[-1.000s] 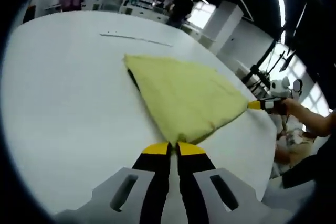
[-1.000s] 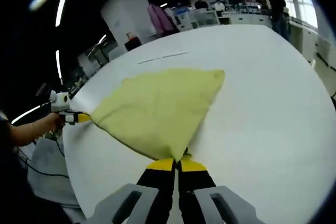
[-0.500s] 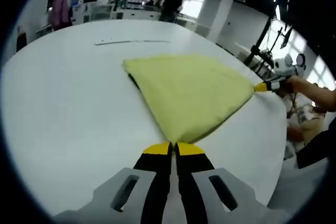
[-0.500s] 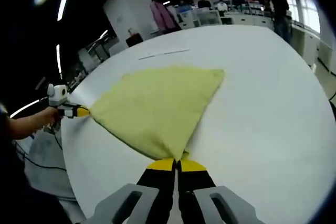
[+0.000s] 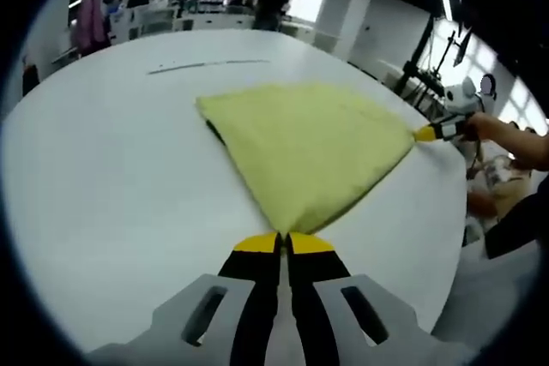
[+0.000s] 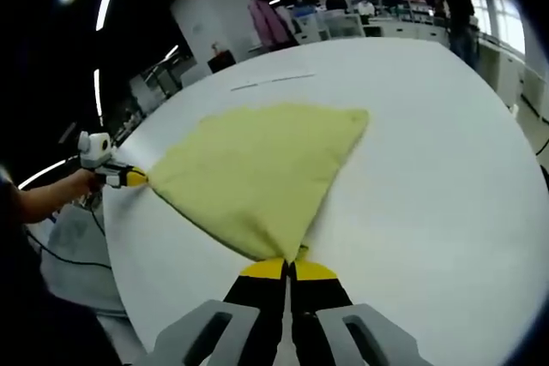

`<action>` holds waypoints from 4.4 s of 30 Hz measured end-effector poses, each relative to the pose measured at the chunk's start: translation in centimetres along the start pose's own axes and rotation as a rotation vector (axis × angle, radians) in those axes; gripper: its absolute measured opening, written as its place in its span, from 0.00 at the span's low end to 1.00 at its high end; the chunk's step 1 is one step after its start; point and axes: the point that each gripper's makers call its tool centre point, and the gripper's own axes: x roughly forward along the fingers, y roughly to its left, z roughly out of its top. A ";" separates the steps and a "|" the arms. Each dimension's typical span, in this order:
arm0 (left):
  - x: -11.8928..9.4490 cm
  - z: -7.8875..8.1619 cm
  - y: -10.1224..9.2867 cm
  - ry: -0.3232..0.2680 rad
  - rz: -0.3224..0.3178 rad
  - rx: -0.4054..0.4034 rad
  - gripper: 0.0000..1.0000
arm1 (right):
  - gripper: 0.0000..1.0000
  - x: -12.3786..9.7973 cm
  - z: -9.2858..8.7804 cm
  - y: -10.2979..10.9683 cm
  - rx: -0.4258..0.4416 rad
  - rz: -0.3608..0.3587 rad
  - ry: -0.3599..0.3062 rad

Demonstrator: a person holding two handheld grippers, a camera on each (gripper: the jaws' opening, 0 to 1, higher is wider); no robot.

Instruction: Fold the garment on the visible template until the final outline fits inside the template.

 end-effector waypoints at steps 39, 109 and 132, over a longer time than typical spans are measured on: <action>-2.0 -2.3 -1.7 -0.026 0.081 -0.098 0.05 | 0.01 -1.4 -2.1 1.1 -0.012 -0.014 -0.036; -7.4 4.1 -4.1 -0.331 0.084 0.060 0.96 | 0.96 -5.3 4.5 8.5 -0.298 0.044 -0.272; -7.3 3.9 -5.3 -0.317 0.070 0.075 0.93 | 0.95 -5.1 4.1 8.4 -0.298 0.038 -0.251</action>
